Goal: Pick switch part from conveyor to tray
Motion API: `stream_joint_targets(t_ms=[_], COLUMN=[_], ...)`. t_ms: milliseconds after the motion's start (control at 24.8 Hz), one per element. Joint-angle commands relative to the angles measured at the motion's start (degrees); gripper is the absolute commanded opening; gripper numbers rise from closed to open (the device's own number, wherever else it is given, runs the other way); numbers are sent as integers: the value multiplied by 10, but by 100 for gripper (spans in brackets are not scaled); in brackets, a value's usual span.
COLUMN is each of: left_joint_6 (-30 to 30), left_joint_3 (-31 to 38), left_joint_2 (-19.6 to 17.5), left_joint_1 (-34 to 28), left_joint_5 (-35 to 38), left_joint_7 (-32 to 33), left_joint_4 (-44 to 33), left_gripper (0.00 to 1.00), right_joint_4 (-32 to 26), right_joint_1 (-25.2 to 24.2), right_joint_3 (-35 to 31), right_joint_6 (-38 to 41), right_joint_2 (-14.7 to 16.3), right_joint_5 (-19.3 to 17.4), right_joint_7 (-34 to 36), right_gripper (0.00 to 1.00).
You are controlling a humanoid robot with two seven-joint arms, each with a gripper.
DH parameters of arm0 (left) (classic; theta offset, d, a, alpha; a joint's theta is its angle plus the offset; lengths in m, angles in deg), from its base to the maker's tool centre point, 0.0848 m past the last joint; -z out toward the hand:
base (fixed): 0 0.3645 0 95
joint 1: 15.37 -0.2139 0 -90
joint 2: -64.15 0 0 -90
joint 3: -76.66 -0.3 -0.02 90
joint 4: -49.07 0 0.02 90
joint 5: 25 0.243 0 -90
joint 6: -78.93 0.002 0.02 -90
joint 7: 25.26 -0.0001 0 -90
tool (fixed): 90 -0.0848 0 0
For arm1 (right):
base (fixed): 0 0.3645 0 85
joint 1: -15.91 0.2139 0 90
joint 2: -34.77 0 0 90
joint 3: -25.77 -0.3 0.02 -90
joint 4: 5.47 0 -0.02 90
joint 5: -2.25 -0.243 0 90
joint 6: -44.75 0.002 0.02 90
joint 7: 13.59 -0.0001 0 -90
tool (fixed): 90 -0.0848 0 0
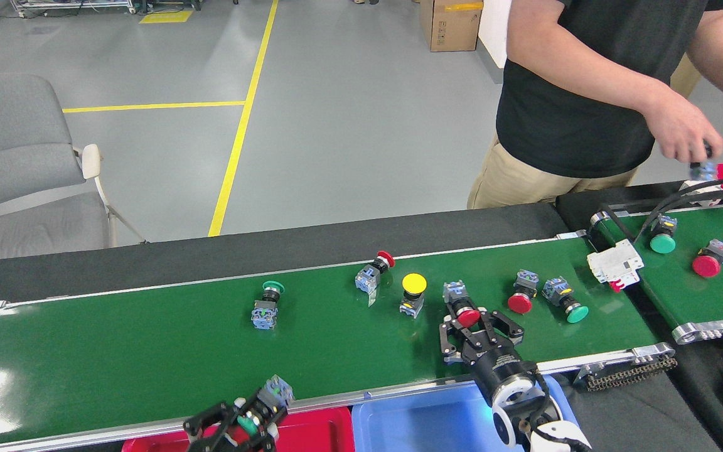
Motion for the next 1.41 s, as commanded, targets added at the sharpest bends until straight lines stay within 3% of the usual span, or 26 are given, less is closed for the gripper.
stream_joint_targets(t_ms=[0,40,80,121,161,201,322,523,644,805,966,1087,1207,1368], left_joint_6=[-18,-18,-18,-18,-18,-18,-16,162,181,181,181,180,178,183], left_joint_3=[18,31,43,50,63,79,146,270,317,315,303,276,198,165], left_joint_2=[3,6,9,13,23,34,46,61,59,56,45,16,-25,-50], left_joint_1=[-10,-18,-27,-32,-31,-29,-30,-32,-37,-36,2,76,147,213], left_joint_5=[-6,-8,-13,-14,-14,-14,-14,-15,-17,-18,-16,-14,-14,-14], left_joint_7=[-6,-9,-9,-9,-9,-9,-9,-9,-9,-9,-2,3,16,16], left_joint_4=[-10,-10,-10,-10,-10,-10,-10,0,17,16,22,61,138,227], left_gripper=[86,100,100,100,100,100,100,100,100,100,100,100,100,100], right_joint_4=[-40,-50,-55,-55,-54,-52,-51,-60,-90,-123,-131,-116,-81,-27], right_joint_1=[-16,-28,-32,-32,-32,-32,-34,-31,-51,-125,-159,-141,-91,-29], right_joint_3=[17,35,57,78,99,115,142,138,68,-69,-123,-125,-121,-88], right_joint_6=[86,112,134,147,152,151,156,155,131,2,-85,-122,-127,-129], right_joint_2=[2,1,1,1,0,-4,0,-7,-7,-10,-10,-5,12,4], right_joint_5=[3,3,5,5,5,6,5,-3,-24,-28,-28,-28,-23,-22], right_joint_7=[1,1,1,3,3,2,2,3,6,16,79,73,49,25], right_gripper=[2,3,7,19,64,100,100,100,99,99,99,99,99,99])
